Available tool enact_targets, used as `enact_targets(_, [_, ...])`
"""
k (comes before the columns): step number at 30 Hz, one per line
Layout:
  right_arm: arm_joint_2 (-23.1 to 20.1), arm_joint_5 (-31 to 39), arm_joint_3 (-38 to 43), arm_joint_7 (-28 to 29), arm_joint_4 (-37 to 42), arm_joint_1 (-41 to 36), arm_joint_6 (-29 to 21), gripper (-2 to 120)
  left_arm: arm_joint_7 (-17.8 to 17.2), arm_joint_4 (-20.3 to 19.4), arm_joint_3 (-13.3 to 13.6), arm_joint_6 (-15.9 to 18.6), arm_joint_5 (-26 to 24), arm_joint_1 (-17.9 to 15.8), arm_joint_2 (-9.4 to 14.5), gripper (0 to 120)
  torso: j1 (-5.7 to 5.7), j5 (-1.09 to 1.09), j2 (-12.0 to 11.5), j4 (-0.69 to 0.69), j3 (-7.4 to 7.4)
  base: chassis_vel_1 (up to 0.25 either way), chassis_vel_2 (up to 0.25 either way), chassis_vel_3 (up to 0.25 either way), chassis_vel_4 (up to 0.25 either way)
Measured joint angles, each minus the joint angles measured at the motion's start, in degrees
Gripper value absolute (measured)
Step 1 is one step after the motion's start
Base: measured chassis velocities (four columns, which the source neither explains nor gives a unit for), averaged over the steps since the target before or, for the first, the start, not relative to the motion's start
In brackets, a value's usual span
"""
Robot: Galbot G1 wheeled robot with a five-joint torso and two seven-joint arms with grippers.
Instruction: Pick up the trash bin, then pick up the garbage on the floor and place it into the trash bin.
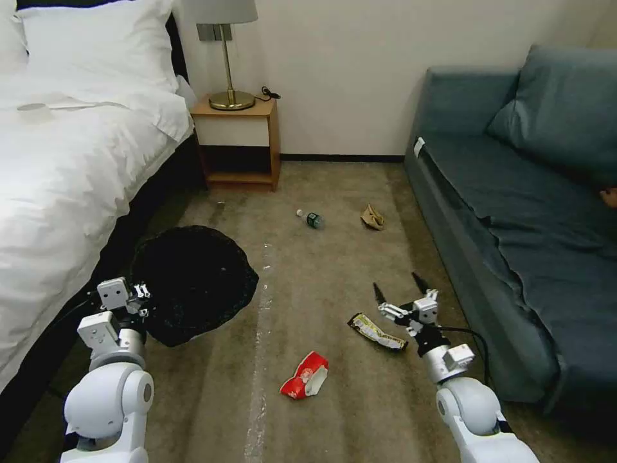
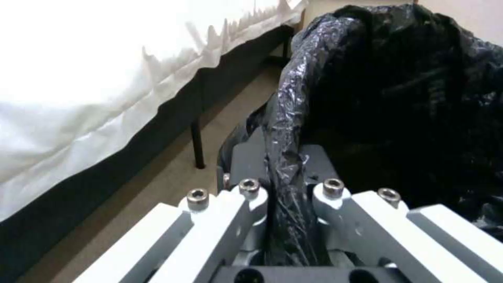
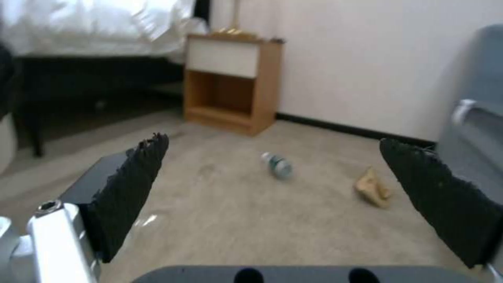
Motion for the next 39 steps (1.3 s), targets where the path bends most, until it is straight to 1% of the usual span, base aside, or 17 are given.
enact_targets(2, [-3.85,-0.20,-2.42,-0.11,-1.35,0.89,-0.53,100,0.01,0.87,0.30,-0.27,0.87,-0.23,-0.35,5,0.00,0.00,0.00,0.00,0.00,0.000,0.000,0.000,0.000])
enact_targets(3, [-5.00,-0.21,-3.18,-0.19,-1.77,1.11,-0.58,100,0.00,1.27,0.36,-0.39,1.07,-0.34,-0.46,5,0.00,0.00,0.00,0.00,0.00,0.000,0.000,0.000,0.000])
enact_targets(4, [-5.00,-0.21,-3.18,-0.19,-1.77,1.11,-0.58,100,0.00,1.27,0.36,-0.39,1.07,-0.34,-0.46,5,0.00,0.00,0.00,0.00,0.00,0.000,0.000,0.000,0.000])
enact_targets(6, [-8.75,0.47,-5.43,-1.06,-3.00,1.22,-0.64,100,-0.06,2.53,0.87,-0.53,1.41,-1.03,-0.72,5,0.00,0.00,0.00,0.00,0.00,0.000,0.000,0.000,0.000])
enact_targets(8, [-9.57,0.66,-5.86,-1.46,-3.28,1.19,-0.64,100,-0.05,2.87,1.10,-0.55,1.49,-1.39,-0.76,5,0.00,0.00,0.00,0.00,0.00,0.000,0.000,0.000,0.000])
enact_targets(9, [-10.90,1.09,-6.72,-2.36,-4.00,1.17,-0.58,100,-0.04,3.46,1.58,-0.61,1.64,-2.11,-0.85,5,0.00,0.00,0.00,0.00,0.00,0.000,0.000,0.000,0.000])
enact_targets(10, [-10.90,1.09,-6.72,-2.36,-4.00,1.17,-0.58,100,-0.04,3.46,1.58,-0.61,1.64,-2.11,-0.85,5,0.00,0.00,0.00,0.00,0.00,0.000,0.000,0.000,0.000])
enact_targets(13, [-11.99,1.91,-8.41,-3.39,-6.27,1.51,0.31,100,-0.67,5.54,3.16,-1.69,3.17,-3.85,-1.17,5,0.00,0.00,0.00,-0.02,0.00,0.000,0.000,0.000,0.000])
enact_targets(17, [-12.00,1.99,-9.11,-3.88,-7.75,1.64,0.74,100,-0.72,6.86,4.21,-2.02,3.93,-4.42,-1.22,5,0.00,0.00,0.00,0.00,0.00,0.000,0.000,0.000,0.000])
enact_targets(20, [-12.18,3.00,-10.06,-4.34,-8.76,1.63,0.83,100,-0.72,7.94,5.03,-2.23,4.52,-5.32,-1.25,5,0.00,0.00,0.00,0.00,0.00,0.000,0.000,0.000,0.000])
enact_targets(22, [-12.72,5.16,-12.54,-5.09,-10.47,2.31,0.88,100,-0.60,8.43,5.78,-2.29,4.79,-5.93,-1.33,5,0.00,0.00,0.00,-0.03,0.00,0.000,0.000,0.000,0.000])
enact_targets(27, [-13.22,6.31,-15.64,-6.05,-12.45,4.44,1.04,100,-0.19,8.47,5.89,-2.24,5.11,-5.96,-1.50,5,0.00,0.00,0.00,0.00,0.00,0.000,0.000,0.000,0.000])
enact_targets(30, [-13.30,8.40,-18.01,-6.18,-13.40,5.93,0.89,100,0.26,8.61,5.76,-2.23,5.33,-5.91,-1.59,5,0.00,0.00,0.00,0.00,0.00,0.000,0.000,0.000,0.000])
enact_targets(32, [-13.24,10.80,-21.18,-6.21,-14.78,7.67,0.67,100,0.45,8.67,5.68,-2.23,5.49,-5.78,-1.59,5,0.00,0.00,0.00,0.00,0.00,0.000,0.000,0.000,0.000])
enact_targets(35, [-13.43,12.00,-23.50,-6.25,-15.60,8.79,0.59,100,0.51,8.65,5.68,-2.23,5.52,-5.70,-1.60,5,0.00,0.00,0.00,-0.01,0.00,0.000,0.000,0.000,0.000])
enact_targets(38, [-14.28,13.82,-28.79,-6.62,-17.09,11.51,0.30,100,0.53,8.58,5.75,-2.23,5.72,-5.65,-1.79,5,0.00,-0.01,0.00,0.00,0.00,0.000,0.000,0.000,0.000])
enact_targets(39, [-14.28,13.82,-28.79,-6.62,-17.09,11.51,0.30,100,0.53,8.58,5.75,-2.23,5.72,-5.65,-1.79,5,0.00,-0.01,0.00,0.00,0.00,0.000,0.000,0.000,0.000])
